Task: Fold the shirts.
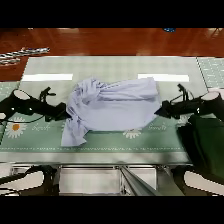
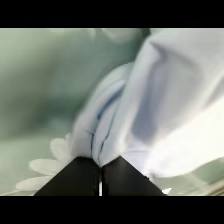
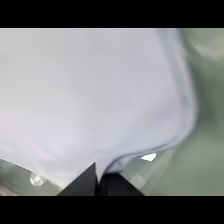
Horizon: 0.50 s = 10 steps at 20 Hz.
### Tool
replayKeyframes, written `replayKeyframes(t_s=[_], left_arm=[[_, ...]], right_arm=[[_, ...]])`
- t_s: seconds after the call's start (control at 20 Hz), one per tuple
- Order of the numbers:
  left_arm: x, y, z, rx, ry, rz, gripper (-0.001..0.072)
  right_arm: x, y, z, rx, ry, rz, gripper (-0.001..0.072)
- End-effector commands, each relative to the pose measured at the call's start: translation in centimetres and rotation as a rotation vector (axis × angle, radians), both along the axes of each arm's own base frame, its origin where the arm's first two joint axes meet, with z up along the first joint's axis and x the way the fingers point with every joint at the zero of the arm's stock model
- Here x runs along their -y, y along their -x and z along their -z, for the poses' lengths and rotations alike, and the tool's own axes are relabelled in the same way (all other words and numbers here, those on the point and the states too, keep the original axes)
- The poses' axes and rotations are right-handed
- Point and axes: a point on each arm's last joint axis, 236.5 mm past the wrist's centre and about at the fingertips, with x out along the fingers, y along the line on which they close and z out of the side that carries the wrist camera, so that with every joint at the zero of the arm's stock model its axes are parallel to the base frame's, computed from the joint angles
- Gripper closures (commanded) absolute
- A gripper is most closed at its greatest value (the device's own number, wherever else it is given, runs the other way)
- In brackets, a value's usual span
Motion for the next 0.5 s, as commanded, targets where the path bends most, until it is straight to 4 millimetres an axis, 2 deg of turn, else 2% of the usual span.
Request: replayKeyframes(t_s=[0.0,0.05,0.1,0.2,0.3,0.4,0.45], left_arm=[[0.6,-5.7,-8.9,0.200,0.124,-0.050,0.0684],[0.0,-8.1,-13.0,0.310,0.148,-0.081,0.0684],[-0.7,-10.2,-18.1,0.440,0.169,-0.108,0.0684],[-2.2,-12.4,-28.2,0.694,0.158,-0.122,0.0684],[-3.0,-12.2,-37.6,0.927,0.100,-0.097,0.0684],[-2.5,-10.1,-45.8,1.134,0.047,-0.060,0.0684],[-2.0,-8.5,-49.4,1.228,0.023,-0.041,0.0684]], right_arm=[[-1.3,-5.2,-9.2,0.203,-0.012,-0.098,0.0691],[-0.7,-7.0,-13.2,0.298,0.021,-0.097,0.0690],[0.1,-8.7,-17.6,0.407,0.074,-0.086,0.0690],[1.3,-10.9,-27.1,0.636,0.164,-0.057,0.0690],[1.4,-10.6,-36.1,0.842,0.208,-0.039,0.0691],[1.2,-8.2,-43.1,1.016,0.252,-0.032,0.0690],[1.1,-6.6,-45.7,1.082,0.275,-0.027,0.0691]])
